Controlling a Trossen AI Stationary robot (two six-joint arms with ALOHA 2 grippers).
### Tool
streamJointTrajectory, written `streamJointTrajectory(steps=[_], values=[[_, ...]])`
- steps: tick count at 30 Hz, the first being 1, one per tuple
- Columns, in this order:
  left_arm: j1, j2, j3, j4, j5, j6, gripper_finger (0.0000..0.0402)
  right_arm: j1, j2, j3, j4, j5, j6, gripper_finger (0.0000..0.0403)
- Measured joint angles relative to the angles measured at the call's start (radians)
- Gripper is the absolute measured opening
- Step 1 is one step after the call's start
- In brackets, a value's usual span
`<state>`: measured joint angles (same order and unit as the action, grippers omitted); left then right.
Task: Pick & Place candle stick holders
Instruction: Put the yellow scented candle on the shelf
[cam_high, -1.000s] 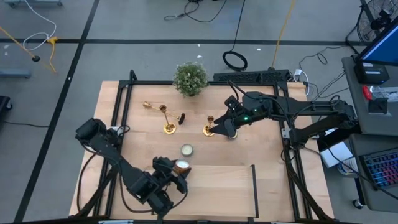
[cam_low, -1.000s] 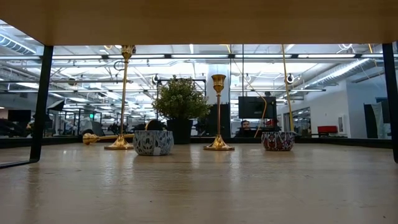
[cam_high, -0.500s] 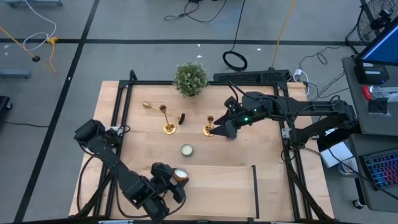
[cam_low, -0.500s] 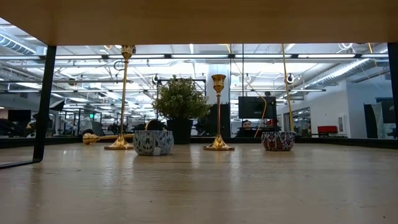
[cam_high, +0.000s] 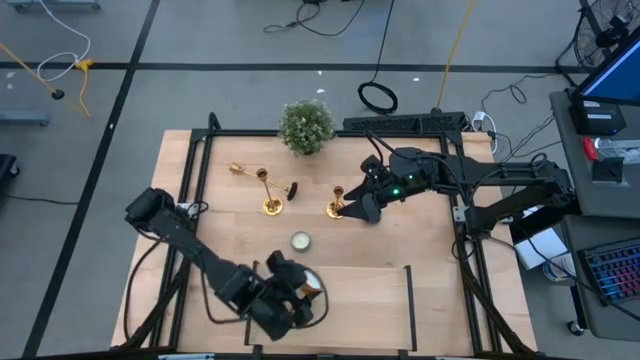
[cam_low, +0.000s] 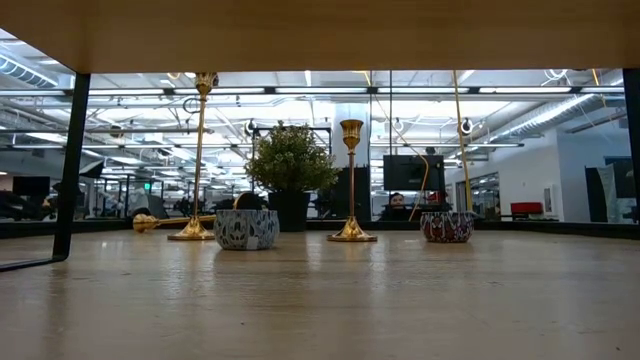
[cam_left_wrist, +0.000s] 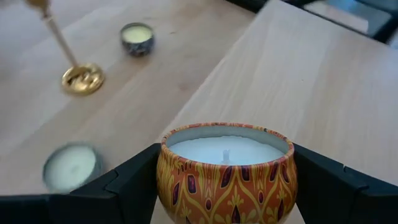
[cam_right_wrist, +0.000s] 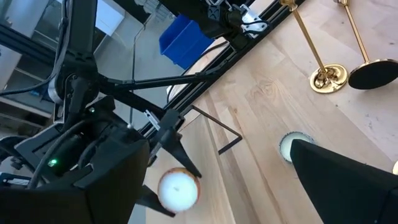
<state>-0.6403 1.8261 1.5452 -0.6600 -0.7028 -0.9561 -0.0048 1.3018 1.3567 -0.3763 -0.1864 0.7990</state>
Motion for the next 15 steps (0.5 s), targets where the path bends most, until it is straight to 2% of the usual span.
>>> streamJointTrajectory(steps=[4,8,11,15], values=[[0.049,-0.019,0.003,0.07,0.146,0.154,0.0296,0.0,0.0,0.0,-0.004,-0.002,-0.003,0.0386],[0.095,-0.013,0.002,0.135,0.303,0.207,0.0296,0.0,0.0,0.0,-0.033,-0.039,-0.013,0.0386],[0.115,-0.007,0.002,0.204,0.326,0.234,0.0296,0.0,0.0,0.0,-0.049,-0.085,-0.023,0.0386],[0.124,-0.003,0.001,0.321,0.263,0.246,0.0296,0.0,0.0,0.0,-0.09,-0.167,-0.029,0.0386]])
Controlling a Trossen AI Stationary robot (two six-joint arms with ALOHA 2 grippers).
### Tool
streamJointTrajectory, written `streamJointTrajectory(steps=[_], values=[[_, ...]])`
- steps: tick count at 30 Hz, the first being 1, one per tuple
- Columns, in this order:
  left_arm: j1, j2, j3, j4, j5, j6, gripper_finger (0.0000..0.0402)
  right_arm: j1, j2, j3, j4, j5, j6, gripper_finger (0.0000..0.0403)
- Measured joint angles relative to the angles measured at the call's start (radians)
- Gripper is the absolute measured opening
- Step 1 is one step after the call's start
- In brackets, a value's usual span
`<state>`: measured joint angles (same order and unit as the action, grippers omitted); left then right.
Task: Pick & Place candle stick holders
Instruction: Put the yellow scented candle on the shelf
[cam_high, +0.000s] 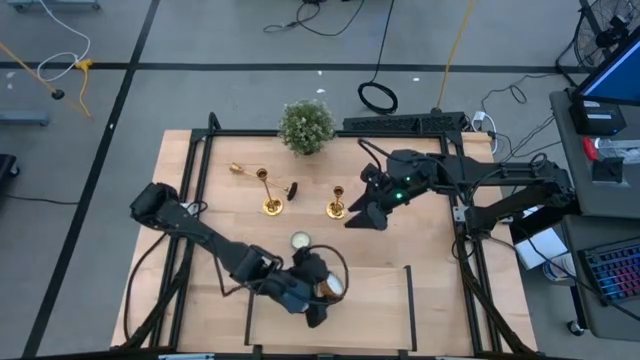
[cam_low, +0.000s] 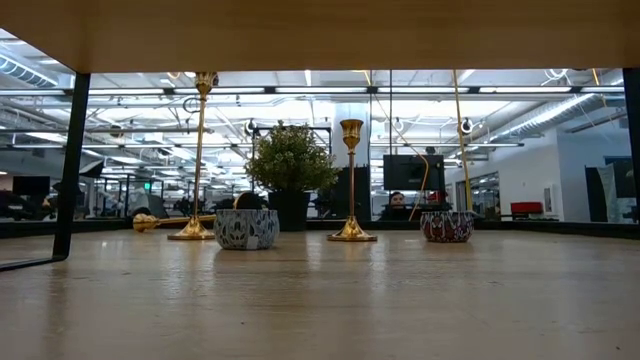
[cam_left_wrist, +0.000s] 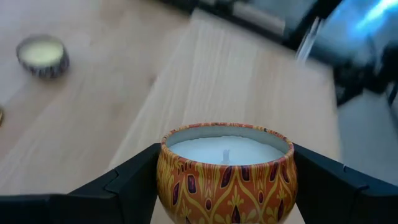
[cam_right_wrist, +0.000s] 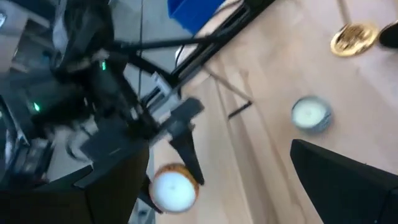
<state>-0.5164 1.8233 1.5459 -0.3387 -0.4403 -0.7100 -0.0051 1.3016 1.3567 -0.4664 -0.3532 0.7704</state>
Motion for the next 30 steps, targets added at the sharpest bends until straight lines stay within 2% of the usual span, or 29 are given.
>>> streamJointTrajectory(steps=[3,8,15,18,23,30], values=[[-0.004,-0.001,0.0,0.136,-0.131,0.026,0.0296,0.0,-0.011,0.0,-0.055,-0.044,-0.008,0.0386],[-0.027,0.055,0.001,0.32,-0.413,0.041,0.0296,0.0,-0.057,0.0,-0.137,-0.01,-0.028,0.0386],[-0.046,0.211,0.0,0.356,-0.589,-0.119,0.0296,-0.001,-0.14,0.0,-0.163,0.088,-0.077,0.0386],[-0.049,0.239,0.003,0.358,-0.671,-0.14,0.0296,-0.007,-0.163,0.0,-0.178,0.091,-0.087,0.0386],[-0.045,0.237,0.011,0.369,-0.65,-0.104,0.0296,-0.008,-0.183,0.0,-0.229,0.091,-0.107,0.0386],[-0.055,0.238,0.011,0.422,-0.511,-0.048,0.0296,-0.007,-0.185,0.0,-0.264,0.09,-0.129,0.0386]])
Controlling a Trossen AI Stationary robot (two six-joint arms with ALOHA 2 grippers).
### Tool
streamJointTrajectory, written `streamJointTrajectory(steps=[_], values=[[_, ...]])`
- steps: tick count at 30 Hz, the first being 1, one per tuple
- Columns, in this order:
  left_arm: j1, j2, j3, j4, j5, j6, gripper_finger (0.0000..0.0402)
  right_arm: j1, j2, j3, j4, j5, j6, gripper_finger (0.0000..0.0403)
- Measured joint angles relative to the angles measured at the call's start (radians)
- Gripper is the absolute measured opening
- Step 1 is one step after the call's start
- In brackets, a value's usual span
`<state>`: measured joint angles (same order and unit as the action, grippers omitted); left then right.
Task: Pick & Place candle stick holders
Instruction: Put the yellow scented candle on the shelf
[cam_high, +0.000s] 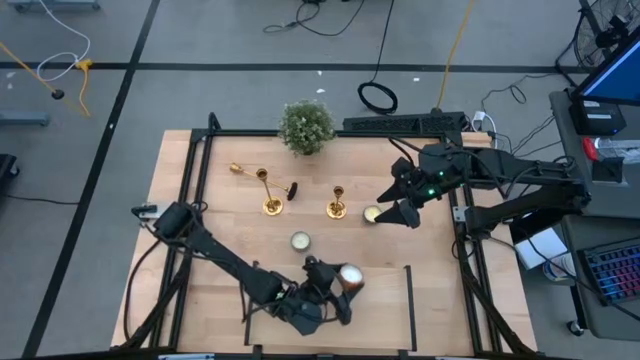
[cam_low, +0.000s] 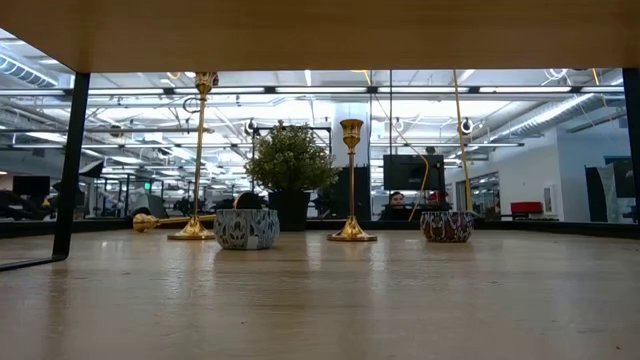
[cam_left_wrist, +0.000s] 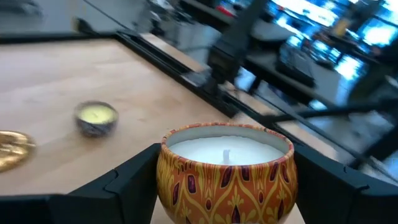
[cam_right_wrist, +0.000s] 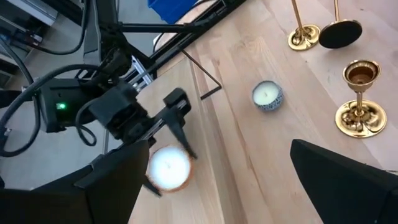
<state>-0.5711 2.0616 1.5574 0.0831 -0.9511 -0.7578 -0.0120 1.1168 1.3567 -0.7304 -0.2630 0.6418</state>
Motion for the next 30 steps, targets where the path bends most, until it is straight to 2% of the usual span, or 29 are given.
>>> streamJointTrajectory(steps=[9,15,20,26,30], values=[[-0.005,0.0,0.0,-0.016,0.129,0.102,0.0296,0.0,0.0,0.0,0.003,0.0,-0.007,0.0386],[0.011,0.0,0.0,-0.041,0.248,0.06,0.0296,0.0,0.0,0.0,0.008,0.0,-0.007,0.0386],[0.009,-0.002,0.001,-0.069,0.29,-0.034,0.03,0.0,0.0,0.0,0.008,0.0,-0.007,0.0386],[0.0,-0.004,0.002,-0.072,0.308,-0.083,0.0336,0.0,0.0,0.0,0.008,0.0,-0.007,0.0386],[-0.011,-0.004,0.002,-0.064,0.311,-0.087,0.0327,0.0,0.0,0.0,0.008,0.0,-0.007,0.0386]])
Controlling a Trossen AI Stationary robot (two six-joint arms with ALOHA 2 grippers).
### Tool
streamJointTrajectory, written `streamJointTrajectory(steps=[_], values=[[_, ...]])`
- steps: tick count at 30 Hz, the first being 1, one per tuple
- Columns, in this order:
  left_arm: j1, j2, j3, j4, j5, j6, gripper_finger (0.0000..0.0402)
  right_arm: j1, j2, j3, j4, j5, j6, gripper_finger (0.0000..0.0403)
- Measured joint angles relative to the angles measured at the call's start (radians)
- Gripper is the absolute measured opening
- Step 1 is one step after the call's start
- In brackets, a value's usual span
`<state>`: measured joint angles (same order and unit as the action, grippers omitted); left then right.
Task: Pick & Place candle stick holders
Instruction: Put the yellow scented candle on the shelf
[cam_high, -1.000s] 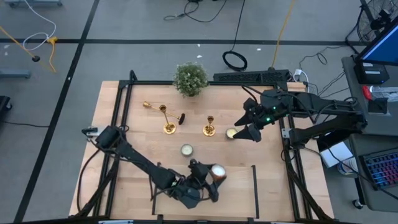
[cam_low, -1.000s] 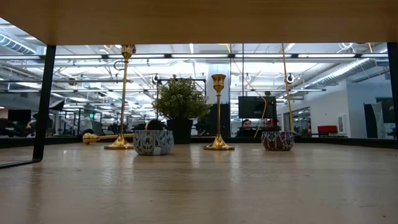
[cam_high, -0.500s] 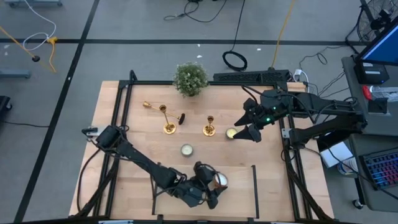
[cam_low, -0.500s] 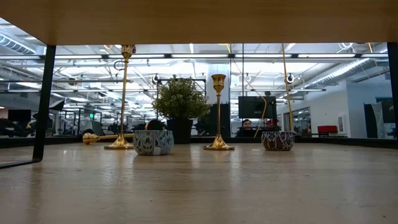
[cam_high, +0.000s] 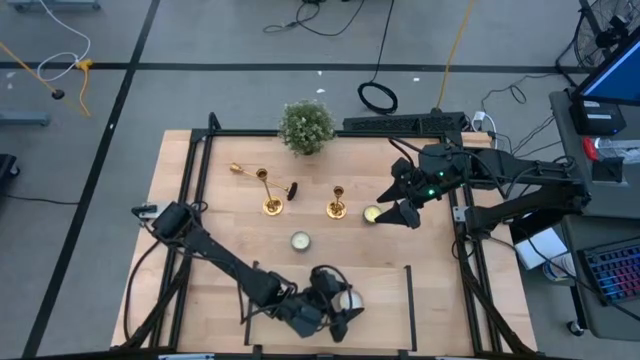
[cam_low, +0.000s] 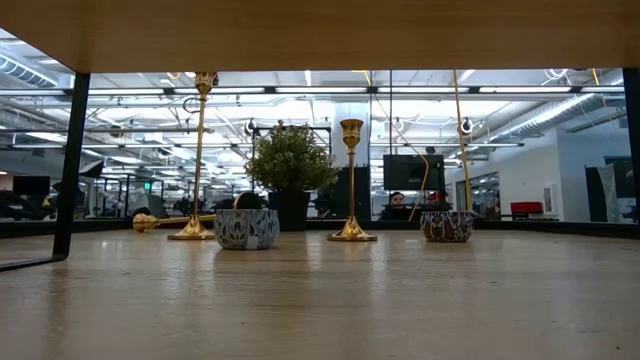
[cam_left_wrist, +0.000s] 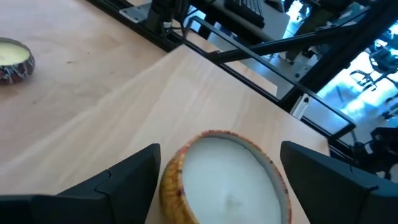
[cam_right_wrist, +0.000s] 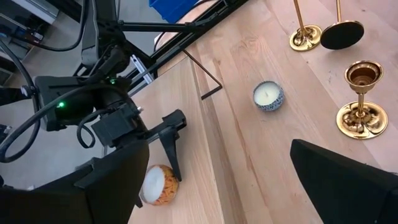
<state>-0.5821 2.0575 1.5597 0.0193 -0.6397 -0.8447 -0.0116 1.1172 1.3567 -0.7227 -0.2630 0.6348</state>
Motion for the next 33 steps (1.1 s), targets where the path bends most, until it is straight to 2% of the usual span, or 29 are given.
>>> streamJointTrajectory(steps=[8,19,24,28,33], values=[[-0.021,-0.006,-0.002,0.019,-0.001,0.021,0.0273,0.0,0.0,0.0,0.0,0.0,0.0,0.0386],[-0.024,-0.015,0.004,-0.029,-0.004,-0.015,0.0233,0.04,0.0,0.0,0.0,0.008,0.0,0.0386],[-0.025,-0.015,0.111,-0.189,-0.021,0.014,0.0216,0.07,0.0,0.0,-0.001,0.058,0.0,0.0386],[-0.017,-0.016,0.204,-0.348,-0.032,0.051,0.0214,0.086,0.0,-0.025,0.029,0.057,0.011,0.0386],[0.003,-0.016,0.264,-0.384,0.03,0.054,0.0214,0.107,0.0,-0.074,0.075,0.054,0.041,0.0386]])
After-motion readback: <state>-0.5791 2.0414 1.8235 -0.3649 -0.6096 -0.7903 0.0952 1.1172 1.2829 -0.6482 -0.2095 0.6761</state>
